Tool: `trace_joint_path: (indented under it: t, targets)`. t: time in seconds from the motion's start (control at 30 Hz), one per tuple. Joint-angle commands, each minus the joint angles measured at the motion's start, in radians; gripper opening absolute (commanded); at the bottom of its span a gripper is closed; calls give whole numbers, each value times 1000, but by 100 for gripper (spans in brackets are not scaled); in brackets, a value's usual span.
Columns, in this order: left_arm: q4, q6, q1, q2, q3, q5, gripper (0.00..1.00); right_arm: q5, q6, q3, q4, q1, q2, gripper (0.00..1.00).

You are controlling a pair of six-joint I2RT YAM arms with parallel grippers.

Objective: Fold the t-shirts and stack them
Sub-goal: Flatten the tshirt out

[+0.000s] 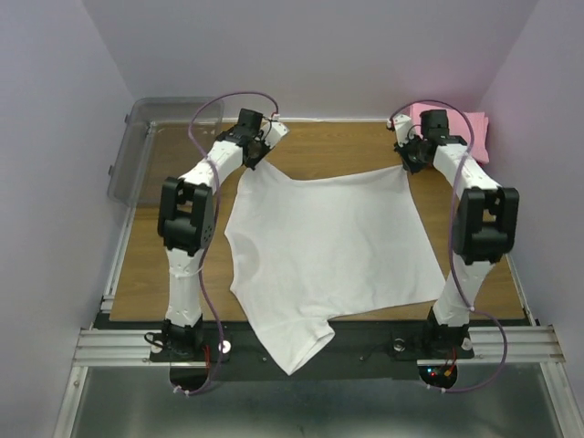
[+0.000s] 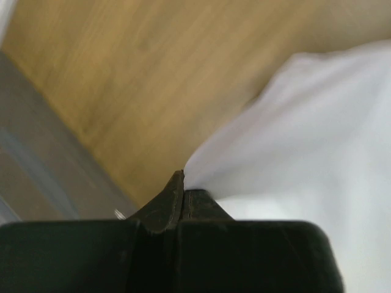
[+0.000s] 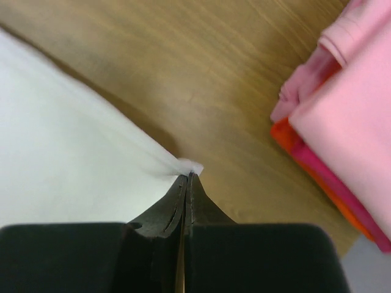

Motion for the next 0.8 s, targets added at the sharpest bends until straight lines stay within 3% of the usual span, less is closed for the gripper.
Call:
trace_joint_path:
  t: [0.0, 0.03, 0.07, 0.1, 0.17, 0.2, 0.47, 0.63, 0.77]
  targets:
    - [-16, -12, 21, 197, 338, -103, 0, 94, 72, 171, 105, 8, 171, 3]
    - [-47, -23, 22, 242, 406, -104, 0, 129, 89, 208, 103, 8, 202, 11]
    - [-78, -47, 36, 309, 528, -71, 17, 150, 125, 264, 103, 8, 248, 32]
    - [-87, -60, 42, 348, 579, -55, 40, 155, 153, 283, 103, 8, 258, 40]
    - [-98, -99, 56, 348, 650, -46, 55, 160, 178, 297, 102, 7, 236, 59]
    - [-99, -107, 61, 327, 640, -29, 57, 151, 181, 288, 98, 8, 210, 59]
    - [-67, -153, 78, -139, 56, 181, 58, 85, 112, -28, -10, 8, -115, 60]
    - [-112, -182, 76, -282, -178, 262, 43, 37, 67, -236, -112, 8, -201, 55]
    - [-89, -195, 73, -335, -356, 277, 40, 28, 52, -338, -152, 8, -225, 53]
